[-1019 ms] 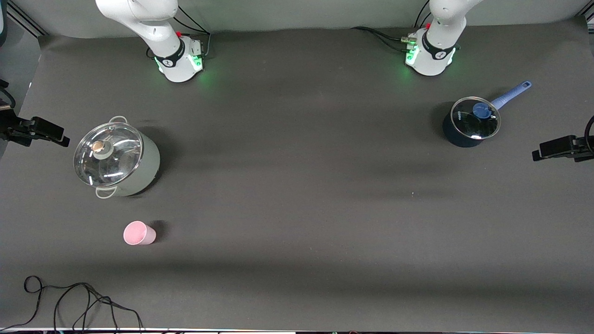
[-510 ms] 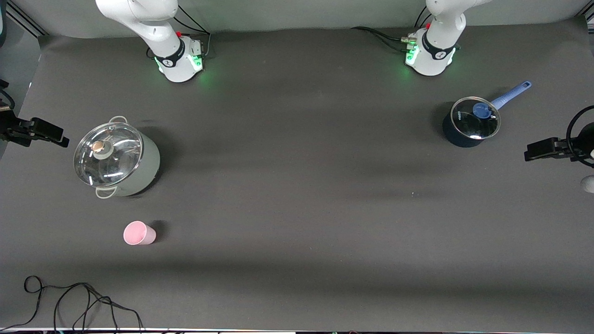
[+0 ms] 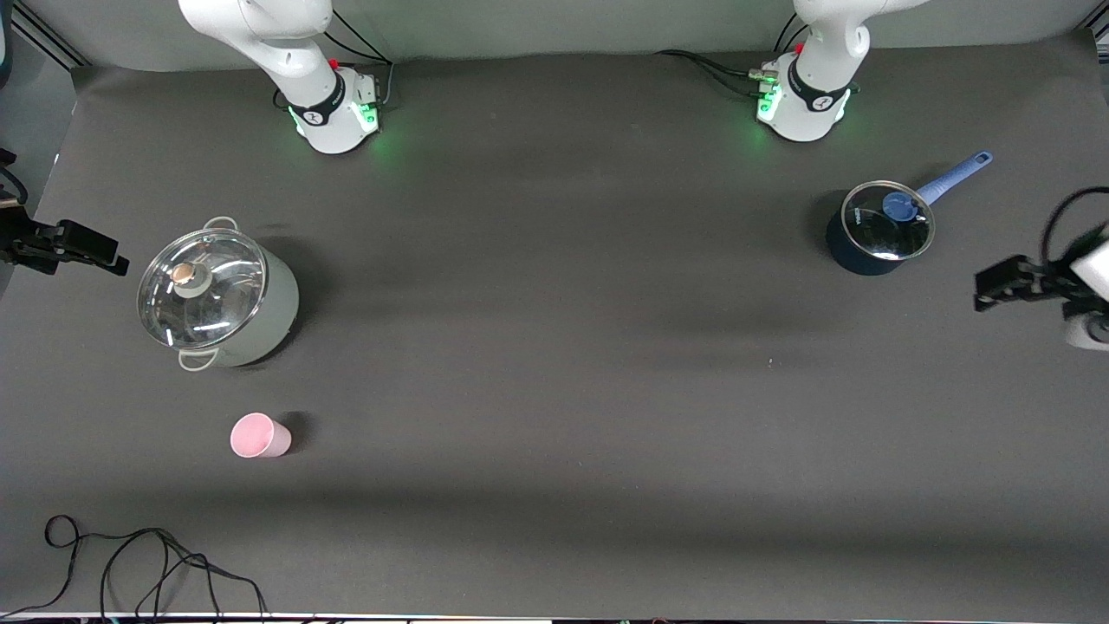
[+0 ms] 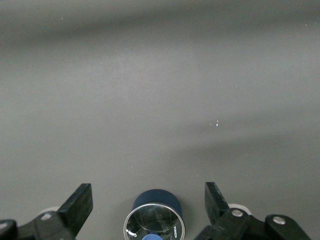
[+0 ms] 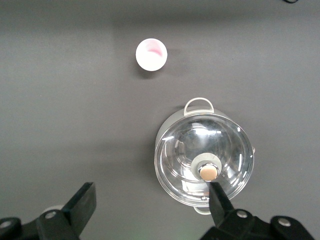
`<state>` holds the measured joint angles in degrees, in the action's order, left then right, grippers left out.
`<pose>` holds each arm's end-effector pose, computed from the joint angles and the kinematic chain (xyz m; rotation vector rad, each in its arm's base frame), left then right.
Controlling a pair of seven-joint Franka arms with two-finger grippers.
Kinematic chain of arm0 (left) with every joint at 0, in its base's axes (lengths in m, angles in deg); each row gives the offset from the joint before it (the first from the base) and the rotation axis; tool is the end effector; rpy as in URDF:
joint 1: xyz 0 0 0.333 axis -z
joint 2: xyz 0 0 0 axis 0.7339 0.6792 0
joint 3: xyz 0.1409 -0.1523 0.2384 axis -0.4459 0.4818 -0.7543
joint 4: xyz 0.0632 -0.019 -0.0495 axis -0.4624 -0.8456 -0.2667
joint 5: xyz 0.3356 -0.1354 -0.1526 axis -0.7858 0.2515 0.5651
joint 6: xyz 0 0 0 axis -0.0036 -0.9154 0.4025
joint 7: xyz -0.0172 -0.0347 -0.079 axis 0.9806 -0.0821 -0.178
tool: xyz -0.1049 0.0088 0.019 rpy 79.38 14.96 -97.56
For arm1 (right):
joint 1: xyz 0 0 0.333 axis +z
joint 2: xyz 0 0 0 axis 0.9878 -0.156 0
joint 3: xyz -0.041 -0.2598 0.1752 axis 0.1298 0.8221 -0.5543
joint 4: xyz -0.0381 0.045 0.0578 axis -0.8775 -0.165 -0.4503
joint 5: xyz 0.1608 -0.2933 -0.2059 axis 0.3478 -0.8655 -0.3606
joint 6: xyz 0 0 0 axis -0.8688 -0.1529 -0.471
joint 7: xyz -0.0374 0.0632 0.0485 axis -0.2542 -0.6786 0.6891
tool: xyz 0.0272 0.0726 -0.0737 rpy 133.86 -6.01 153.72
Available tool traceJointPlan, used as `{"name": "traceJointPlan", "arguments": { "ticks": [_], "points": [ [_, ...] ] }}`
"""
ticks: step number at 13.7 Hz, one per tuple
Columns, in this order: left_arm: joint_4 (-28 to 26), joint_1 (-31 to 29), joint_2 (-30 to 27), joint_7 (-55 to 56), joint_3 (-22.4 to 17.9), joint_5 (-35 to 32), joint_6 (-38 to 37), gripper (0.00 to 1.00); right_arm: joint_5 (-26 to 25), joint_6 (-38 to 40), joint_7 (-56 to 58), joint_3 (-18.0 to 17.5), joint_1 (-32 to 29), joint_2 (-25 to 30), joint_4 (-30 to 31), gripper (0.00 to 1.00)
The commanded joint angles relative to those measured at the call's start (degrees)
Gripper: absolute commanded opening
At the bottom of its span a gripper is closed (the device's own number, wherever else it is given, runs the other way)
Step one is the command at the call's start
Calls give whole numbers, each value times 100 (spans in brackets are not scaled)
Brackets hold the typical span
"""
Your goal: Transfer pink cup from left to right arm
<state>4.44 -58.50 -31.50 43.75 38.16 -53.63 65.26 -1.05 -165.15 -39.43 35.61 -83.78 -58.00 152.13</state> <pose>0.6073 -0.0083 0.5921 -3.0738 0.2643 0.0044 0.5596 -0.0539 0.6084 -3.1315 0.1065 0.0525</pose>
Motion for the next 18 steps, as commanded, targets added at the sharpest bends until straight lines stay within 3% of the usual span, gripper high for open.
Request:
{"name": "traceJointPlan", "arguments": {
  "ticks": [1, 3, 5, 9, 11, 13, 18],
  "points": [
    [-721, 310, -497, -136, -363, 56, 311, 100, -95, -69, -6, -31, -50, -18, -11, 100],
    [-756, 609, -488, -686, -802, 56, 363, 100, -112, -79, 125, -31, -50, -19, -2, 100],
    [-748, 706, -514, -857, -935, 56, 443, 100, -113, -79, 135, -31, -50, -19, 15, 100],
    [-642, 1119, -663, 327, -1330, 519, 234, 100, -104, -79, 117, -31, -50, -27, -2, 100],
    [-590, 1128, -664, 1011, -1366, 951, -144, 100, -104, -79, 100, -31, -50, -27, -2, 100],
    [-589, 1146, -637, 1454, -1331, 892, -330, 100, -104, -79, 100, -31, -41, -27, -11, 100],
    [-414, 1058, -567, 621, -1322, 891, -348, 100, -86, -79, 117, -31, -24, -19, -20, 100]
  ]
}}
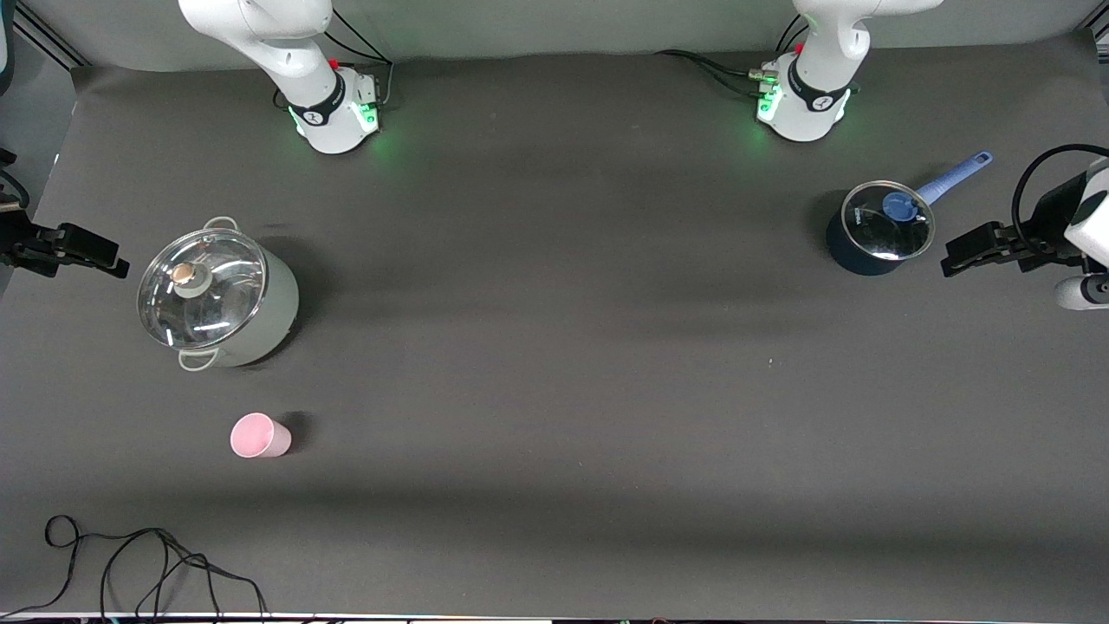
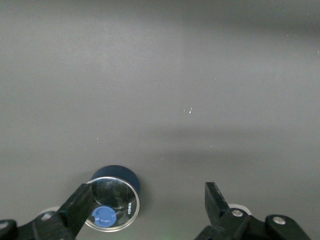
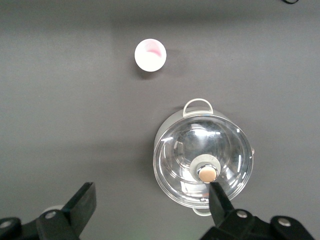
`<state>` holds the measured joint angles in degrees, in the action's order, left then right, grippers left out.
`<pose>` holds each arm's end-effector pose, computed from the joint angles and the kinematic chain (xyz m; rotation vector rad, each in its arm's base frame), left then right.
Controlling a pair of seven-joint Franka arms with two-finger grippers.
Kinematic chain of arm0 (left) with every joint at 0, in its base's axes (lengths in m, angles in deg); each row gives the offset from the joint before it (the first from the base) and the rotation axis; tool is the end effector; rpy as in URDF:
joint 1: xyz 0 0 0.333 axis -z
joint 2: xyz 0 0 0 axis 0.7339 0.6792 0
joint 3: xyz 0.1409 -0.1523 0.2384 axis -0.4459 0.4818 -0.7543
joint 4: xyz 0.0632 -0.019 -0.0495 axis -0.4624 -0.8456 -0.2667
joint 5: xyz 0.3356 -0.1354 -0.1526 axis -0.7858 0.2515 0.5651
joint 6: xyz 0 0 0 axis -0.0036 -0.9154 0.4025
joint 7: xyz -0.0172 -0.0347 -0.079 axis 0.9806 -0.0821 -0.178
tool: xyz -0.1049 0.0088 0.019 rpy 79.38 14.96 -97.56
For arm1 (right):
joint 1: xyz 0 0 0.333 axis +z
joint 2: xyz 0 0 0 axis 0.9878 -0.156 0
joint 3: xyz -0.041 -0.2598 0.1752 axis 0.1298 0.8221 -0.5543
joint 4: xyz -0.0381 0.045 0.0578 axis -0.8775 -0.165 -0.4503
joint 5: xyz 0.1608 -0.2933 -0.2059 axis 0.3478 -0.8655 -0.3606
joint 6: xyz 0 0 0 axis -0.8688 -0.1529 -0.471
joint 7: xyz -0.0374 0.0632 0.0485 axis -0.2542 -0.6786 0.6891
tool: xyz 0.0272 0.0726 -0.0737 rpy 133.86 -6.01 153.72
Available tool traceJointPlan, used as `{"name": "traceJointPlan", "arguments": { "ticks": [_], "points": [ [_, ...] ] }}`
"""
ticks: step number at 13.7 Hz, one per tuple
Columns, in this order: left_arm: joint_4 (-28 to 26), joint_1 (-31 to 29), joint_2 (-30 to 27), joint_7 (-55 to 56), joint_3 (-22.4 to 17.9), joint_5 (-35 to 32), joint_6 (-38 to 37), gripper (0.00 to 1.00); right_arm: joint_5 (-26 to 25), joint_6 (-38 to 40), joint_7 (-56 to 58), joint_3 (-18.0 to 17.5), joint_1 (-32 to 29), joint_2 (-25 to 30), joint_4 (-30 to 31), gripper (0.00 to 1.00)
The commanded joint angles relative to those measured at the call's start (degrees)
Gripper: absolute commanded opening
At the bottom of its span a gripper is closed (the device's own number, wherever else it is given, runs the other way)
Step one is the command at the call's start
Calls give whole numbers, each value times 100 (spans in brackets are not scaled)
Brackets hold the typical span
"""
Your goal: Transfer pink cup from left to right arm
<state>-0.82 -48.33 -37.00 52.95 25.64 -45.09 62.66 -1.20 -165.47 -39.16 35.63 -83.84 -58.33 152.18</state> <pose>0.5742 -0.0106 0.5990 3.0876 0.0483 -0.0746 0.5617 -0.0551 0.6053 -3.1344 0.1014 0.0545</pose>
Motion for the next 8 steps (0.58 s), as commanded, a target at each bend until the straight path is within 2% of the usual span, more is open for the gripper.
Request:
{"name": "traceJointPlan", "arguments": {
  "ticks": [1, 4, 8],
  "points": [
    [129, 49, -16, -248, -71, 37, -201, 100, -53, -46, 99, -42, -18, 15, -25, 100],
    [270, 49, -16, -309, -18, 11, -536, 100, -18, -38, 91, -42, 8, 15, -25, 100],
    [-10, 102, -60, -336, 184, -665, -116, 100, -18, -38, 82, -42, 8, 23, -34, 100]
  ]
}}
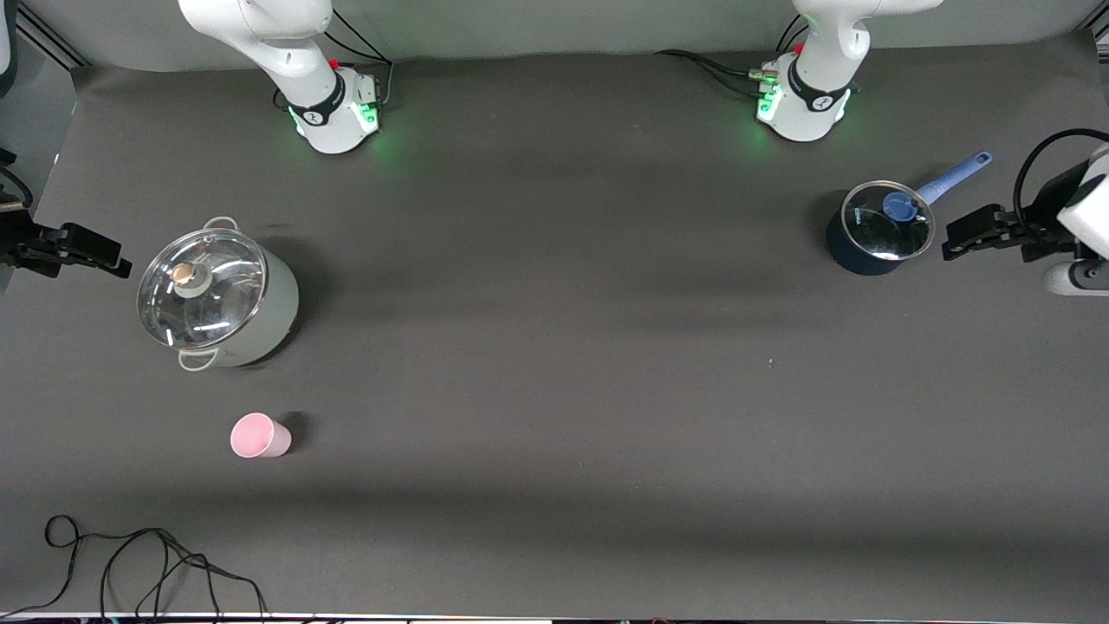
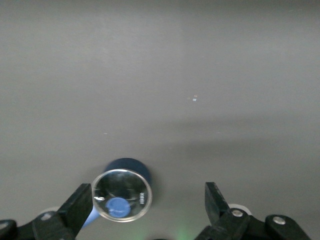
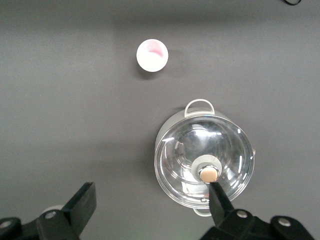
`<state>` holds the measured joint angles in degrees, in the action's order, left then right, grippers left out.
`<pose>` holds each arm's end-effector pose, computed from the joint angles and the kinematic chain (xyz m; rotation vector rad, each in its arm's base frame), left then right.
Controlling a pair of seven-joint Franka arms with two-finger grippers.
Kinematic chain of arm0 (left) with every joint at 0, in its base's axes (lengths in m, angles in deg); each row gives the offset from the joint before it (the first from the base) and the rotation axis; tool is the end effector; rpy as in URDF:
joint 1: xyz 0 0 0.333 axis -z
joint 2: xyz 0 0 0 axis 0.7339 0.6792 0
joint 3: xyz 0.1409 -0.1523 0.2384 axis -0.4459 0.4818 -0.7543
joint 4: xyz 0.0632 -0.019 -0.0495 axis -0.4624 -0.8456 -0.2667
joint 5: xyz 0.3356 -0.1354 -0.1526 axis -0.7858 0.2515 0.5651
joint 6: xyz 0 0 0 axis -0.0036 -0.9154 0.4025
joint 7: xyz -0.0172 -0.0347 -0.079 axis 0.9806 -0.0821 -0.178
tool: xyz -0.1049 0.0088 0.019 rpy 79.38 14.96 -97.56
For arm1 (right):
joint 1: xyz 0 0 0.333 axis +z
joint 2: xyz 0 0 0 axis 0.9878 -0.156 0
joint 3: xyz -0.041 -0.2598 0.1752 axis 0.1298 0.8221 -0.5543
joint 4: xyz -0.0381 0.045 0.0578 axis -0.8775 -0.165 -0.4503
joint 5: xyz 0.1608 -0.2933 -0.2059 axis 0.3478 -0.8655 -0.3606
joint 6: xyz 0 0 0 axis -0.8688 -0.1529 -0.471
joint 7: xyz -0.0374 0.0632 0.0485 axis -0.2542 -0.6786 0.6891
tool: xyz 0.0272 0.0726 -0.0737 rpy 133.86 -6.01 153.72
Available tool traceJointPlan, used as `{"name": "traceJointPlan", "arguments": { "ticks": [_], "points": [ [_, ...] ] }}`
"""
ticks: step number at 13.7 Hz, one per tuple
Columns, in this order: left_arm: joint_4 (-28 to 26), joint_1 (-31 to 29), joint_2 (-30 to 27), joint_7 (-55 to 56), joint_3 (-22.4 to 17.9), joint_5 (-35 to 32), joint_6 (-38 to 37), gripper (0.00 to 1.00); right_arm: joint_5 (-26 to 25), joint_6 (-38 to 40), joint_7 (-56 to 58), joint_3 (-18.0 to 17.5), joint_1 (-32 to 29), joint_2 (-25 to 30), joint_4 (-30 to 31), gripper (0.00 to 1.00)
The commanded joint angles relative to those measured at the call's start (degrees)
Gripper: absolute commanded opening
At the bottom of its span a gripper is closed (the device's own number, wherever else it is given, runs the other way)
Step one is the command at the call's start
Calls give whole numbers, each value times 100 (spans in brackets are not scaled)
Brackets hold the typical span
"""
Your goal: Transfer pink cup from left to right arm
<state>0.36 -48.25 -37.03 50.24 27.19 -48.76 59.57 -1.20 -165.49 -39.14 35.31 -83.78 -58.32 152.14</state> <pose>0.5686 -0.0192 0.6044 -3.1288 0.0705 0.1246 0.5620 -0.0514 0.6057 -3.1348 0.0904 0.0526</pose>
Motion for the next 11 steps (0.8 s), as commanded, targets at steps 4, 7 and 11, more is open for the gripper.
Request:
{"name": "traceJointPlan", "arguments": {
  "ticks": [4, 7, 11],
  "points": [
    [-734, 183, -347, -56, 30, -307, 843, 100, -18, -36, 80, -10, 3, 23, -30, 100],
    [-736, 218, -313, -56, 30, -307, 985, 100, -18, -36, 80, -10, 3, 23, -30, 100],
    [-736, 104, -304, -64, 99, -281, 985, 100, -18, -36, 80, -10, 3, 23, -30, 100]
  ]
}}
